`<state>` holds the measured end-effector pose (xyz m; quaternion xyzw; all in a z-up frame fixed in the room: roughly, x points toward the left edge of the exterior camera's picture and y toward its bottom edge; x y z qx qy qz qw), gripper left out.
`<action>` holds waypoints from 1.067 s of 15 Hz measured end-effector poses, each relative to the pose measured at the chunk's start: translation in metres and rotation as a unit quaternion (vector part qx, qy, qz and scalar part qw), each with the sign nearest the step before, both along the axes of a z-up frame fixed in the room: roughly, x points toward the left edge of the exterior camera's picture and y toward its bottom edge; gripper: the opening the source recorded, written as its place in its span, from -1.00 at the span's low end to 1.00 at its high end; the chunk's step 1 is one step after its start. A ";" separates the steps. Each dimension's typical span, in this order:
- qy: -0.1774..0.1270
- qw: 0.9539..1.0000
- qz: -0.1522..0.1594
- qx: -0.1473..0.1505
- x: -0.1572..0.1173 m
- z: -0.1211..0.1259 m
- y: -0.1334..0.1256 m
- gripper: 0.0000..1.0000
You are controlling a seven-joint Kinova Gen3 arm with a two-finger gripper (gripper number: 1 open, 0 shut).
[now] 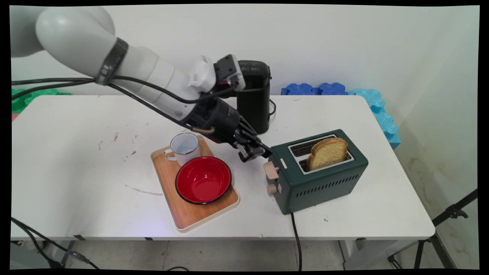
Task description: Press the toaster switch
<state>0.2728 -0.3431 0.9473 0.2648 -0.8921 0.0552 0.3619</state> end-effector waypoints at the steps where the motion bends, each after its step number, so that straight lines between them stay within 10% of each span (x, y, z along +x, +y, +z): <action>1: -0.004 1.000 -0.001 0.000 -0.004 -0.001 -0.001 -1.00; 16: -0.048 0.999 -0.006 0.000 -0.032 -0.034 -0.010 -1.00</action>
